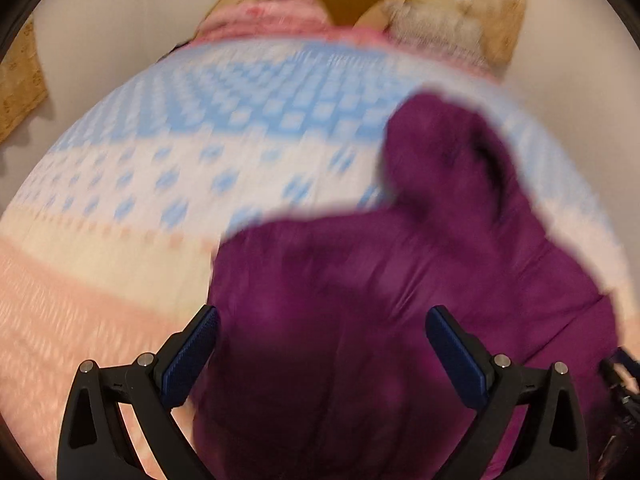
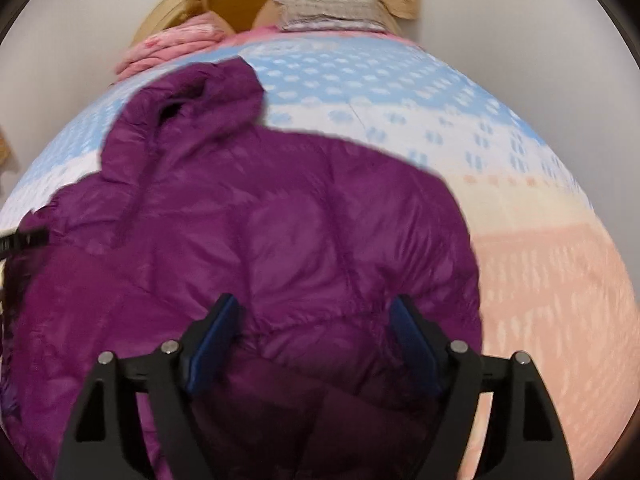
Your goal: Fold large clothes
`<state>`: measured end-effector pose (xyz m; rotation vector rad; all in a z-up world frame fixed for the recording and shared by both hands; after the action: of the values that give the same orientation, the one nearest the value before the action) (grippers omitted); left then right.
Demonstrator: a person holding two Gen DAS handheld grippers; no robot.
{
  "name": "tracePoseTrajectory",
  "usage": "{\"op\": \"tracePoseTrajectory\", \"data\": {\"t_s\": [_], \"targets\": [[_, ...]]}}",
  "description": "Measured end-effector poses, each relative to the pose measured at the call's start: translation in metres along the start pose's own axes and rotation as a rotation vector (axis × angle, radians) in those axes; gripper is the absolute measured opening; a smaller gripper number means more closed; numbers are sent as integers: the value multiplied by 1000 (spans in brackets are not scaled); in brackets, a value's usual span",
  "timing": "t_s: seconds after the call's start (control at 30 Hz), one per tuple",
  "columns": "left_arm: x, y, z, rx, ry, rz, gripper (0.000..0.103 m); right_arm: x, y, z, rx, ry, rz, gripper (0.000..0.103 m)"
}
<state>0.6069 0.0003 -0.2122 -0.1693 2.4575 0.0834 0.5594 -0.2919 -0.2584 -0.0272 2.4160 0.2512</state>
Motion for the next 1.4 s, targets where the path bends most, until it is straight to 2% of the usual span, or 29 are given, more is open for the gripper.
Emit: {"op": "tracePoseTrajectory", "data": {"t_s": [0.1, 0.23, 0.3, 0.37, 0.5, 0.6, 0.73, 0.8, 0.83, 0.87, 0.9, 0.93, 0.97, 1.0, 1.2, 1.3, 1.4], "targets": [[-43, -15, -7, 51, -91, -7, 102, -38, 3, -4, -12, -42, -24, 83], [-88, -41, 14, 6, -113, 41, 102, -103, 3, 23, -68, -98, -26, 87], [-107, -49, 31, -44, -102, 75, 102, -126, -1, 39, -93, -104, 12, 87], [-123, -60, 53, -48, -75, 79, 102, -152, -4, 62, -138, -101, 80, 87], [-140, -76, 87, 12, -23, 31, 102, -189, -8, 97, -162, -103, 84, 87], [-150, -81, 110, -10, -14, 27, 102, -211, 0, 129, -187, -84, 61, 87], [-157, -89, 135, -14, -22, 57, 101, -218, 2, 167, -196, -22, 64, 87], [-154, -95, 143, 12, -19, 71, 91, -215, 1, 184, -198, 10, 64, 87], [-151, -98, 147, 36, -5, 80, 68, -211, 3, 198, -211, 53, 64, 87], [-146, -102, 152, 70, 15, 92, 39, -205, 2, 206, -218, 87, 68, 79], [-139, -110, 157, 113, 44, 117, 21, -199, 2, 214, -231, 125, 66, 53], [-135, -114, 159, 116, 51, 143, 5, -195, 4, 219, -240, 149, 57, 35], [-133, -115, 156, 94, 28, 166, 4, -193, 5, 217, -234, 143, 44, 19], [-133, -115, 151, 81, -6, 180, 4, -193, 7, 212, -239, 133, 30, 10], [-147, -110, 85, 113, -175, 191, 2, -195, 17, 155, -212, -6, -62, 7], [-138, -106, 42, 153, -250, 203, 2, -187, 23, 115, -197, -94, -101, 7], [-120, -95, -3, 153, -370, 217, 2, -169, 35, 69, -183, -202, -179, 7]]}}
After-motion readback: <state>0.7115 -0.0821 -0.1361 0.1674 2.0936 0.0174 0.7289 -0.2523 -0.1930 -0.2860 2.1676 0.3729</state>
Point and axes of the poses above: each gripper's, at about its wrist camera, not at the fingertips, and z roughly the way its jaws point, y to its left, x to its underside, the point moved 8 cm from there along z, roughly the way its jaws point, and after that the axes turned 11 degrees about -x, right-handed, at the moved point
